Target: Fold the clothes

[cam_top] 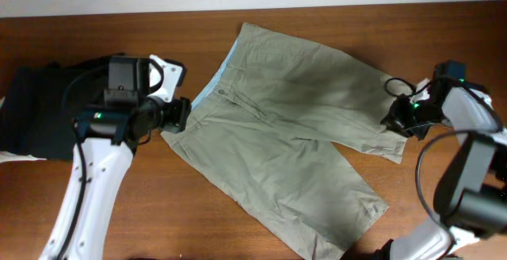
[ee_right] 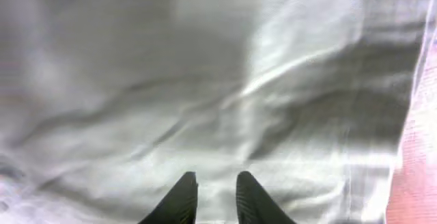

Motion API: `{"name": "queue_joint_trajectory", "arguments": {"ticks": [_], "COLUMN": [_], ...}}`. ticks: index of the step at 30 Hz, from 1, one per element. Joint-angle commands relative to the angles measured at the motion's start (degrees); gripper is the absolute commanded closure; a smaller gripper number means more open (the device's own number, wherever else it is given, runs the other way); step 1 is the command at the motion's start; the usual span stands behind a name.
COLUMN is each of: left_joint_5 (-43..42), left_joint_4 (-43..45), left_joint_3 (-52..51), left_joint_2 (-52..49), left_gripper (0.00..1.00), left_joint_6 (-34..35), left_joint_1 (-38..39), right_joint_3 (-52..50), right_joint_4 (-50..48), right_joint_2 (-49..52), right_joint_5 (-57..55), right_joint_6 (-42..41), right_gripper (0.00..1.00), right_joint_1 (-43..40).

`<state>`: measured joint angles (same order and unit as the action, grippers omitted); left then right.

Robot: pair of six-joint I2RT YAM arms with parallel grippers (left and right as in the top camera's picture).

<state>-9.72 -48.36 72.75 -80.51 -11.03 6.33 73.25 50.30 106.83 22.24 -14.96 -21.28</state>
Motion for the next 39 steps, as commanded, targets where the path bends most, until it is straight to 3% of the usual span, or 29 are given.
{"name": "queue_joint_trajectory", "arguments": {"ticks": [1,7,13,25,31,35,37,39], "left_joint_5": [-2.97,-8.63,-15.28,-16.65,-17.07,-16.50,-10.34,4.76], "left_joint_4": [5.90,17.05,27.15,39.08,40.48,41.72,42.21,41.81], "left_joint_3": [-0.33,-0.33,-0.33,-0.33,-0.33,-0.15,0.72,1.49], "left_joint_2": [-7.98,-21.31,-30.38,-37.68,-40.72,-41.51,-41.51,-41.51], "left_gripper": [0.40,0.40,0.41,0.47,0.63,0.98,1.00,1.00], "left_joint_6": [-2.89,-9.73,-9.90,-9.88,-9.86,-9.20,-5.25,1.27], "left_joint_1": [0.07,0.09,0.07,0.98,2.80,2.99,2.78,2.01], "right_joint_3": [1.03,0.94,0.92,0.90,0.90,0.90,0.90,0.90], "right_joint_4": [4.33,10.78,13.44,13.38,13.18,13.18,13.18,13.18], "right_joint_2": [-6.40,-7.41,-7.41,-7.41,-7.41,-7.41,-7.41,-7.41], "right_joint_5": [0.09,-4.94,-4.96,-5.01,-5.16,-7.80,-8.79,-9.42], "right_joint_6": [-2.29,-5.49,-5.46,-5.01,-5.01,-5.03,-5.03,-4.92], "right_gripper": [0.62,0.56,0.56,0.56,0.56,0.56,0.56,0.56], "right_joint_1": [0.17,0.20,0.20,0.24,0.24,0.26,0.24,0.24]}}
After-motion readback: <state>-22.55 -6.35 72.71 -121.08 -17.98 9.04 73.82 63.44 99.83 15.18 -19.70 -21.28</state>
